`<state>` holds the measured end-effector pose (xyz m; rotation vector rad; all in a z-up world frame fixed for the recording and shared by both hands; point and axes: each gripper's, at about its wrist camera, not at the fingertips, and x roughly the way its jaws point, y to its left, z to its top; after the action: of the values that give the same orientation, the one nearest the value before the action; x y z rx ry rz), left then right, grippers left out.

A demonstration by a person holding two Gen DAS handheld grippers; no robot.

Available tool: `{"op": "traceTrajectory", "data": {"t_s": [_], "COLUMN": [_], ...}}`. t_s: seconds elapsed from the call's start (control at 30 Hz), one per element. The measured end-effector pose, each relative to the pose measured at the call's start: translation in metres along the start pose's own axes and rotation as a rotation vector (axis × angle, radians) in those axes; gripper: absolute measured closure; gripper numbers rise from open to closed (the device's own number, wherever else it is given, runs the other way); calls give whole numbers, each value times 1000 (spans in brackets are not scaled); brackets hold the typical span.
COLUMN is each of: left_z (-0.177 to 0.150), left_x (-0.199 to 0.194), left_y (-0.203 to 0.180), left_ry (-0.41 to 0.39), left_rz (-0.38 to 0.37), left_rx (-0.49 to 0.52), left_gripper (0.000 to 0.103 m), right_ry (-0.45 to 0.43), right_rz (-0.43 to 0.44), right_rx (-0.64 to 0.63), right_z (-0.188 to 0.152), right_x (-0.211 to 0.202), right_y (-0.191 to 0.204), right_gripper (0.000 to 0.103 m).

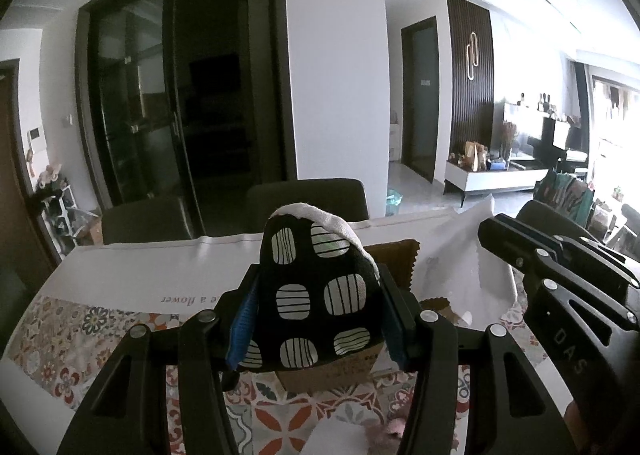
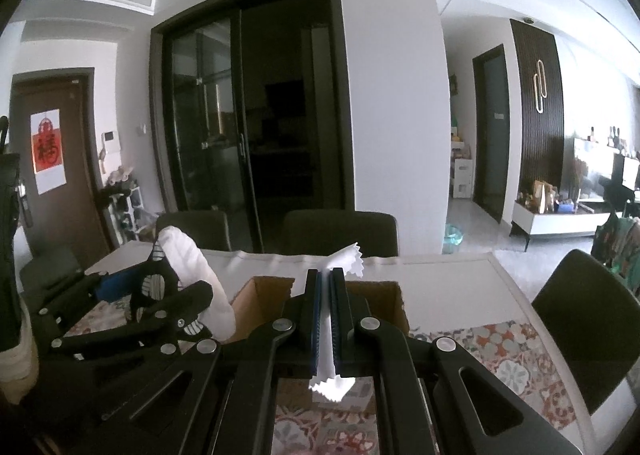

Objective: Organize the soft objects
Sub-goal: 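Carry the black patterned pouch and white cloth over the open box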

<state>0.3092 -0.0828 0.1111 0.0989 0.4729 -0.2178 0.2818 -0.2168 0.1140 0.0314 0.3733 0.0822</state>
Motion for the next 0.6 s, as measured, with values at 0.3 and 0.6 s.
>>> {"op": "traceTrajectory", "data": {"t_s": [0.3, 0.6], "left_z": [8, 9], "left_x": [46, 105], "left_y": [-5, -15], "left_ry": [50, 152], "left_rz": [9, -31], "left_rx": [19, 37], "left_gripper": [49, 49], "right_ry": [48, 138], "right_rz": [-6, -8], "right_rx": [9, 20], "right_z": [1, -10], "right_x": [44, 96], "right_y": [-12, -26], "right_gripper": [97, 97]}}
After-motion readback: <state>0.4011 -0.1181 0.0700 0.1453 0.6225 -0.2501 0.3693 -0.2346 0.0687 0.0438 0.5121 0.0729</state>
